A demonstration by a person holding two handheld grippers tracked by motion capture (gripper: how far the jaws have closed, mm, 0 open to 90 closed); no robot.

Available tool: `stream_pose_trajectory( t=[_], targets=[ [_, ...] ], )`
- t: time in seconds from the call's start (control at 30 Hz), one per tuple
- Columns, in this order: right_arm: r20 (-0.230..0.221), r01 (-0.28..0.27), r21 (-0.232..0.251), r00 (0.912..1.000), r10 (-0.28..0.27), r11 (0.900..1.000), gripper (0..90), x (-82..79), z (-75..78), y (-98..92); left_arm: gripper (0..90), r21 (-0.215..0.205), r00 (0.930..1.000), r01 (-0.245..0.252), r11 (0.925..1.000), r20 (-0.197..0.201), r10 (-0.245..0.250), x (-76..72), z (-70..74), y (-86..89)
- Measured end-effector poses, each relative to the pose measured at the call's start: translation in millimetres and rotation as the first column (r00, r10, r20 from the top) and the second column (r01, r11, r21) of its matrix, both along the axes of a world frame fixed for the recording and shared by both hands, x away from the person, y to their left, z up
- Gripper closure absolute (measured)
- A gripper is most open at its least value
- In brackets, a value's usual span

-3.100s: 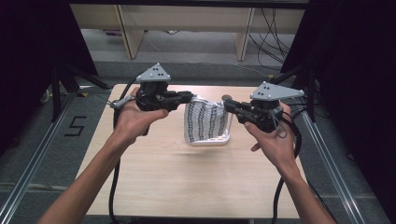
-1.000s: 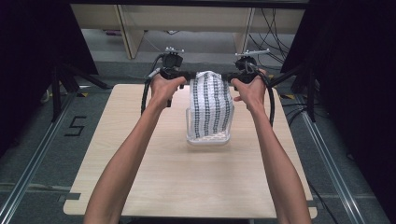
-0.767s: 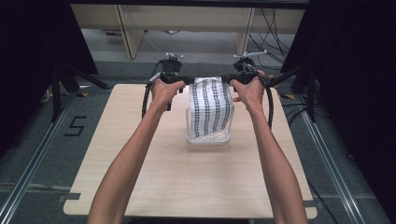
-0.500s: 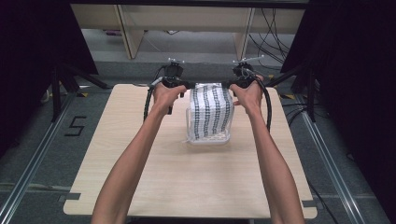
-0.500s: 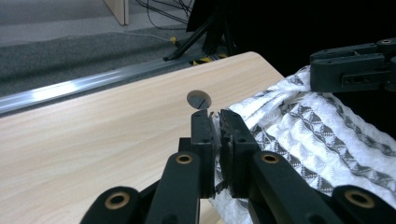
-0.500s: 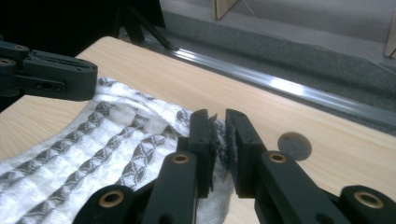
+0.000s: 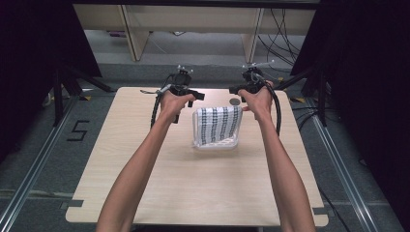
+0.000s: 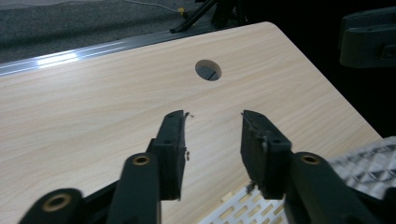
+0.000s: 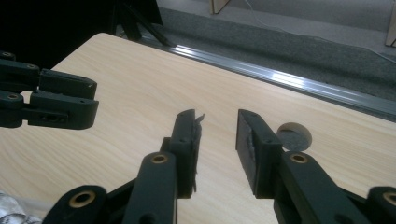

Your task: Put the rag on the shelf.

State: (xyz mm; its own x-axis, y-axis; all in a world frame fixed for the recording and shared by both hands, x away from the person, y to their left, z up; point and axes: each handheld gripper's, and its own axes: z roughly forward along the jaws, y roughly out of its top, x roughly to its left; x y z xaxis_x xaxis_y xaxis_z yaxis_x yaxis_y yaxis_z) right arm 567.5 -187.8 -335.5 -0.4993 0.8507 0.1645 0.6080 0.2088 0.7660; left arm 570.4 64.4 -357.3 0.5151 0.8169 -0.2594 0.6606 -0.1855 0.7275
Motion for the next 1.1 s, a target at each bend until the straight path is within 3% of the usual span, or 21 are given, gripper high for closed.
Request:
stream_pose_trajectory(
  t=[0.1,0.2,0.57,0.73,0.9,1.1],
  targets=[
    [-0.009,-0.001,0.017,1.0,0.001,1.0,67.6,-3.4,2.7,1.0,55.4,0.004,1.0,-0.006,1.0,0.003,0.006,-1.7,3.6,2.6],
    [0.031,-0.026,0.019,0.9992,0.025,1.0,65.5,-7.0,6.2,2.4,50.5,0.001,1.0,-0.006,1.0,0.007,0.006,-4.7,8.4,5.7],
    [0.064,-0.051,0.017,0.9967,0.05,0.999,60.3,-15.5,15.6,-4.0,48.4,0.002,0.9988,0.018,0.9998,0.045,-0.018,-19.4,24.7,16.9],
    [0.059,-0.05,0.028,0.9971,0.048,0.998,55.5,-22.9,18.7,-4.6,45.7,-0.024,0.9979,0.044,0.9988,0.049,-0.042,-26.9,29.8,20.7],
    [0.048,-0.053,0.033,0.9975,0.051,0.998,51.5,-33.0,20.1,-6.6,42.1,-0.012,0.9962,0.063,0.9979,0.06,-0.062,-36.3,34.1,26.9],
    [0.074,-0.082,0.022,0.994,0.08,0.996,46.4,-39.2,21.7,-11.6,35.3,-0.004,0.9964,0.062,0.9981,0.059,-0.062,-45.3,38.4,31.7]
  ],
)
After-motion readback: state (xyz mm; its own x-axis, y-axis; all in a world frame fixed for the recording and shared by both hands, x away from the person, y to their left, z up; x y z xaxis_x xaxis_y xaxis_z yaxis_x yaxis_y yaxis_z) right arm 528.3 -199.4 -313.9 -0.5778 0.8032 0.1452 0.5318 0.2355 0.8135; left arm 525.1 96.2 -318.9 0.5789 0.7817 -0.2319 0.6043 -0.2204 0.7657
